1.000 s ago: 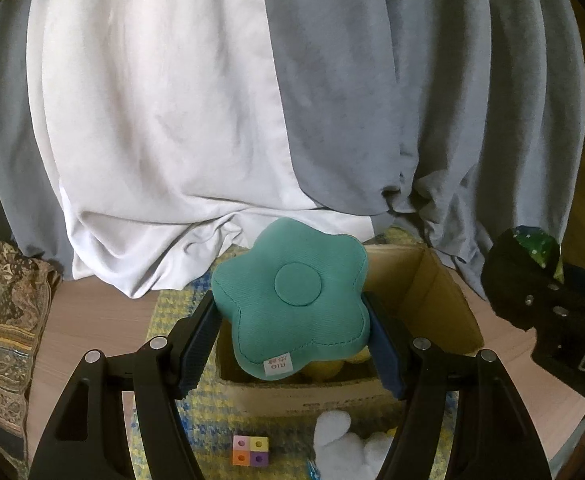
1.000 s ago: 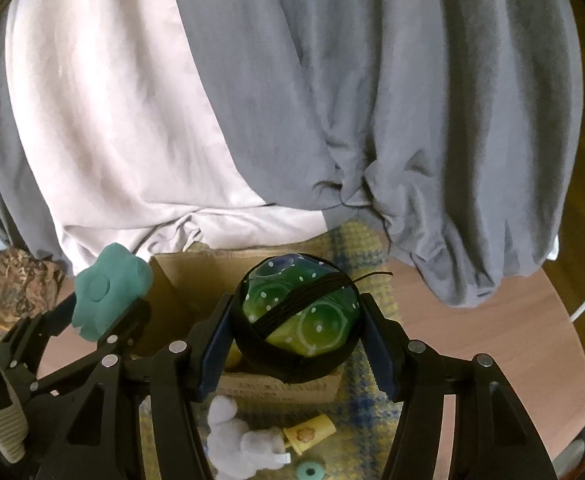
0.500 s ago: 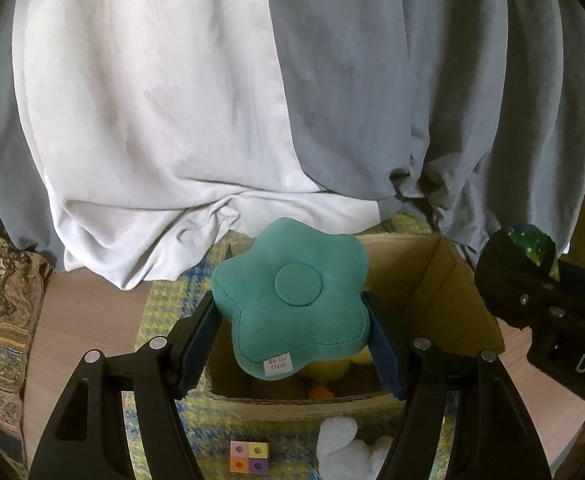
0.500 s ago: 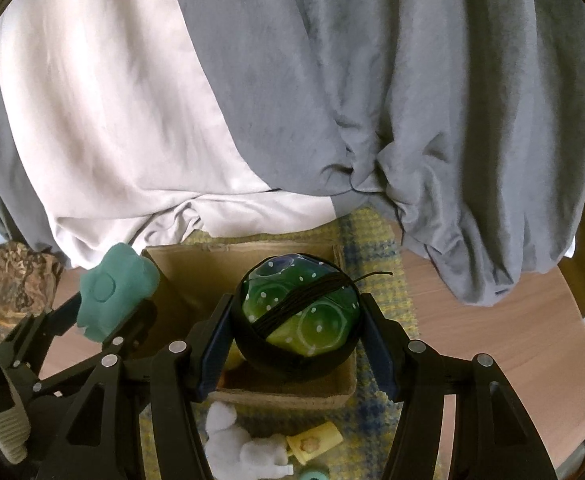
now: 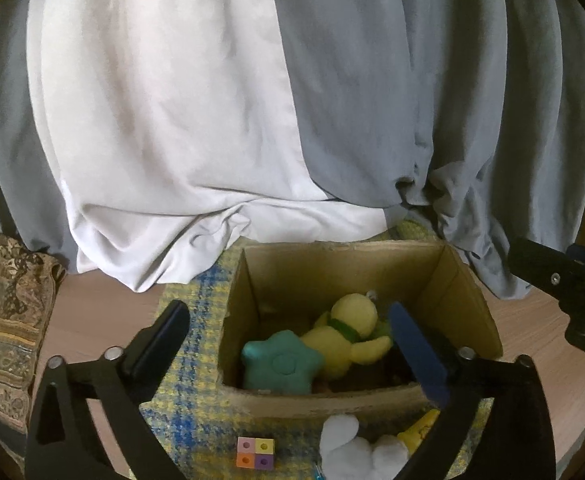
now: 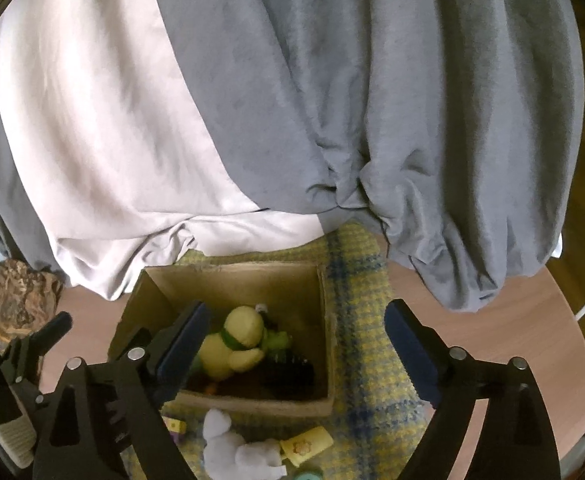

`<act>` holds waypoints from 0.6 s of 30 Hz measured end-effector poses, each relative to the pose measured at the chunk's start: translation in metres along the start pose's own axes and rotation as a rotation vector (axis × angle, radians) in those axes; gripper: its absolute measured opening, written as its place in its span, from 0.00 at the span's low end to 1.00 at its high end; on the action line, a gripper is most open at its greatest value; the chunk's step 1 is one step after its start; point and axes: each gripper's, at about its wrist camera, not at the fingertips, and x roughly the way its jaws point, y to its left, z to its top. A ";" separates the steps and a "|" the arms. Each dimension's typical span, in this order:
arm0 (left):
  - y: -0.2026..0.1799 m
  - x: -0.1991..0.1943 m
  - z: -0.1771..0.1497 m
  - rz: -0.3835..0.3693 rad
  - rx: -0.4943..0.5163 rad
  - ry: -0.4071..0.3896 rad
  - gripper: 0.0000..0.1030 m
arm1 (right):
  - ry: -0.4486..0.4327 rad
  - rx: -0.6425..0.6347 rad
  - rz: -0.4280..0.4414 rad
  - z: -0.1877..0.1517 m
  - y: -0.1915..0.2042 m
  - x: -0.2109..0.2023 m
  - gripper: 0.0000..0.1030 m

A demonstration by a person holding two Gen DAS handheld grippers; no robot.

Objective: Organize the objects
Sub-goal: 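Open both grippers to drop the ball and flower plush into the box, then withdraw both grippers from the box toward the white bunny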

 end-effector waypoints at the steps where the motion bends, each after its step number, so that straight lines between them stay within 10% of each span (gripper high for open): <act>1: 0.000 -0.002 0.000 0.002 0.000 -0.002 0.99 | 0.001 0.002 0.001 -0.001 -0.001 -0.001 0.88; 18: 0.000 -0.028 -0.027 -0.020 0.015 -0.009 1.00 | 0.000 0.012 0.000 -0.034 -0.002 -0.028 0.88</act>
